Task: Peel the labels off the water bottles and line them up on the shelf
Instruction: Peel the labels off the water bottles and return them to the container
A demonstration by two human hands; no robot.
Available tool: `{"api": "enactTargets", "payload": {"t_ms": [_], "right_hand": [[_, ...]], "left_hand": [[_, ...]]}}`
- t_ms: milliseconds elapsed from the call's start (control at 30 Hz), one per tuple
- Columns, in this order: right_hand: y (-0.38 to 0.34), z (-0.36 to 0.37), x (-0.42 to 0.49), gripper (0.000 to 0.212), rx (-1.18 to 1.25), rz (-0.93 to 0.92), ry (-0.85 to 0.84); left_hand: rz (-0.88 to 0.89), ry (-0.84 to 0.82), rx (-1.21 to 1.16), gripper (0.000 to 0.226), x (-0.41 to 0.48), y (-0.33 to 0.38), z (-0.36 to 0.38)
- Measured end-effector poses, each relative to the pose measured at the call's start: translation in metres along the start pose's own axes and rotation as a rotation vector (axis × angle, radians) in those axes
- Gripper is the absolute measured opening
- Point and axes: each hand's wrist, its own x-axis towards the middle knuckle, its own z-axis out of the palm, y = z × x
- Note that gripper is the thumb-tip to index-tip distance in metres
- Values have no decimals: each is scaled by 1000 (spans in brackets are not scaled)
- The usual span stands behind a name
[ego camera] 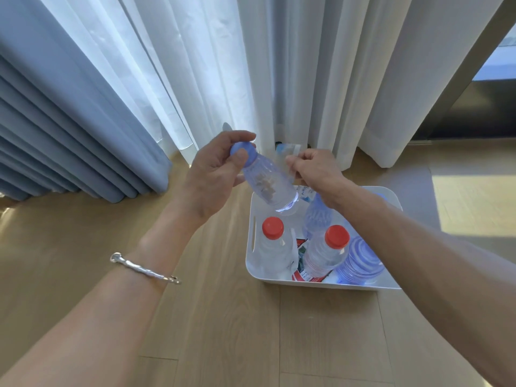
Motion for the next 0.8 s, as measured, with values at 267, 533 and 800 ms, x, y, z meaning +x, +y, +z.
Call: {"api": "enactTargets", "payload": {"t_ms": [267,533,800], "right_hand": [[0,5,20,32,-107,-78,153],[-10,0,35,11,-351,-195,-37],[2,15,38,18,-663,-304,-319]], "left_hand": [[40,-44,74,31,7,-7,4],[-40,-38,198,25,1,-30,12],[-139,-52,236,34,-2,-57,23]]}}
